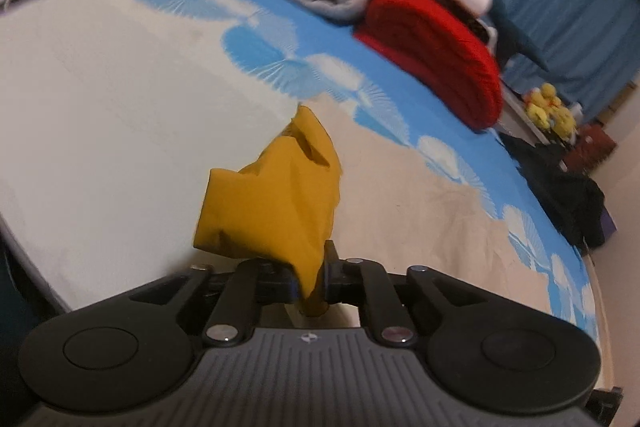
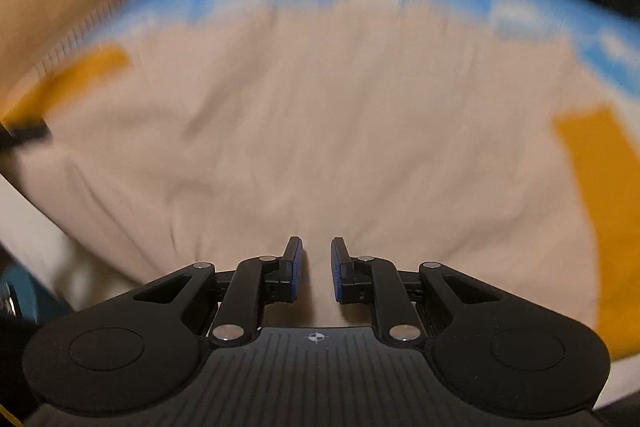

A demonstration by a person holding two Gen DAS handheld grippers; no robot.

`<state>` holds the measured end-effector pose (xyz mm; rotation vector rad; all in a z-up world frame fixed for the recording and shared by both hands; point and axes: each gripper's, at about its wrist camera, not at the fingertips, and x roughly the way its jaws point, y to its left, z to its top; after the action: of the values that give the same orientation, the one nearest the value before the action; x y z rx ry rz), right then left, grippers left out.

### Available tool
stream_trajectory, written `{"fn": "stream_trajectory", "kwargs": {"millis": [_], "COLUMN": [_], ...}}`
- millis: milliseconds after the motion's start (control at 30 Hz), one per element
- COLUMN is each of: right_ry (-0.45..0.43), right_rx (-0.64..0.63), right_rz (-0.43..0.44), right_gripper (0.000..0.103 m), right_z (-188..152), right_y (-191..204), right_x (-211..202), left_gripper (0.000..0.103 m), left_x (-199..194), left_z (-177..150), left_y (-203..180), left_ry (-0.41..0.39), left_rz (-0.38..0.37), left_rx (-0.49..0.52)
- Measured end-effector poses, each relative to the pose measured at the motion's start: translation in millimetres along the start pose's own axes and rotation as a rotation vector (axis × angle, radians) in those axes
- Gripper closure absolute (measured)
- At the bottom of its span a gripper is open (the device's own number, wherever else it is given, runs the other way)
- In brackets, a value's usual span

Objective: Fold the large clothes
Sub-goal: 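Fold the orange panel inward over the beige body with the left gripper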

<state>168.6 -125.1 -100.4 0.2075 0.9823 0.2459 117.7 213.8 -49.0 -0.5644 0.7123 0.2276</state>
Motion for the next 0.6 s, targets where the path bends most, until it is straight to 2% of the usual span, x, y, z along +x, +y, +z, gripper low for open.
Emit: {"fn": "stream_trajectory", "kwargs": {"millis": [33, 67, 133, 233, 300, 400, 467, 533, 600], "right_ry": [0.014, 0.012, 0.012, 0.003, -0.063, -0.232, -0.336, -0.406, -0.462], "right_rx": [0.009, 0.024, 0.06, 0.086, 0.054, -0.008, -0.001, 0.018, 0.036], "right_rz": [-0.017, -0.022, -0.013, 0.002, -0.02, -0.067, -0.063, -0.06, -0.058], "right_gripper": [0.094, 0.094, 0.094, 0.094, 0.094, 0.092, 0.091, 0.091, 0.091], "right_z": [0.5, 3.3, 9.5, 12.8, 13.9, 21.4, 26.1, 27.0, 26.9], "right_y": [-0.5, -0.9, -2.3, -6.0, -2.8, -6.3, -19.8, -39.1, -60.1], "right_x": [7.4, 10.4, 11.6, 7.4, -3.5, -35.5, -61.4, -84.3, -106.8], "left_gripper": [0.08, 0.065, 0.055, 0.047, 0.043, 0.039, 0.034, 0.028, 0.026], "left_x": [5.4, 12.0, 25.0, 43.8, 57.3, 72.6, 76.8, 80.7, 83.1], "left_z": [0.5, 1.6, 1.4, 0.1, -1.6, -4.3, -4.1, -2.5, -2.1], "left_y": [6.2, 13.6, 28.3, 45.2, 55.8, 67.7, 70.9, 69.5, 66.4], "left_ry": [0.018, 0.041, 0.084, 0.129, 0.16, 0.191, 0.174, 0.167, 0.161], "left_rz": [0.004, 0.001, -0.012, -0.017, -0.016, 0.004, -0.004, -0.01, -0.008], "left_rx": [-0.03, -0.064, -0.159, -0.271, -0.339, -0.407, -0.421, -0.414, -0.395]}}
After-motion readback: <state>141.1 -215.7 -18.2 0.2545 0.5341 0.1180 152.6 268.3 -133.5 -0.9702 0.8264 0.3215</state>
